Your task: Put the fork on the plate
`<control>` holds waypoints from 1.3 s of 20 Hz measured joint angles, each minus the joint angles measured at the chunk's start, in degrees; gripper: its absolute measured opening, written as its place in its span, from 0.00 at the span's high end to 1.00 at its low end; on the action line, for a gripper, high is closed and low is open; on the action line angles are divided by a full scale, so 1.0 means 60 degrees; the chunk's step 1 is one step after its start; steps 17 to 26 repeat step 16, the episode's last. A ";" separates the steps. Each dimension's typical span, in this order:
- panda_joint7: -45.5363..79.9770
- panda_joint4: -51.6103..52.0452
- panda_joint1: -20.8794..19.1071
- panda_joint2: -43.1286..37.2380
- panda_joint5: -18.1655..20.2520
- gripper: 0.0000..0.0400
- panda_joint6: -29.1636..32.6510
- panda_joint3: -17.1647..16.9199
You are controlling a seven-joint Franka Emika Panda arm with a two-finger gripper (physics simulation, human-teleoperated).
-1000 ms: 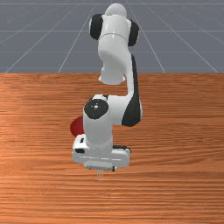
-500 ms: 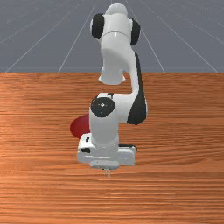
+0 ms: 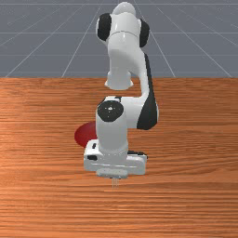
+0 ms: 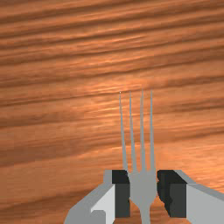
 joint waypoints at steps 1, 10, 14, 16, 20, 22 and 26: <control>0.0078 0.0294 -0.0015 -0.0005 -0.0002 0.74 -0.0303 0.0006; -0.0866 -0.2180 -0.0079 -0.2681 -0.0118 0.74 -0.0982 -0.0129; -0.1709 -0.7054 0.0009 -0.4977 -0.0101 0.74 0.1153 -0.0372; -0.2000 -0.8283 -0.0002 -0.5086 -0.0100 0.74 0.2163 -0.0402; -0.2000 -0.8283 -0.0002 -0.5086 -0.0100 0.74 0.2163 -0.0402; -0.2000 -0.8283 -0.0002 -0.5086 -0.0100 0.74 0.2163 -0.0402; -0.2000 -0.8283 -0.0002 -0.5086 -0.0100 0.74 0.2163 -0.0402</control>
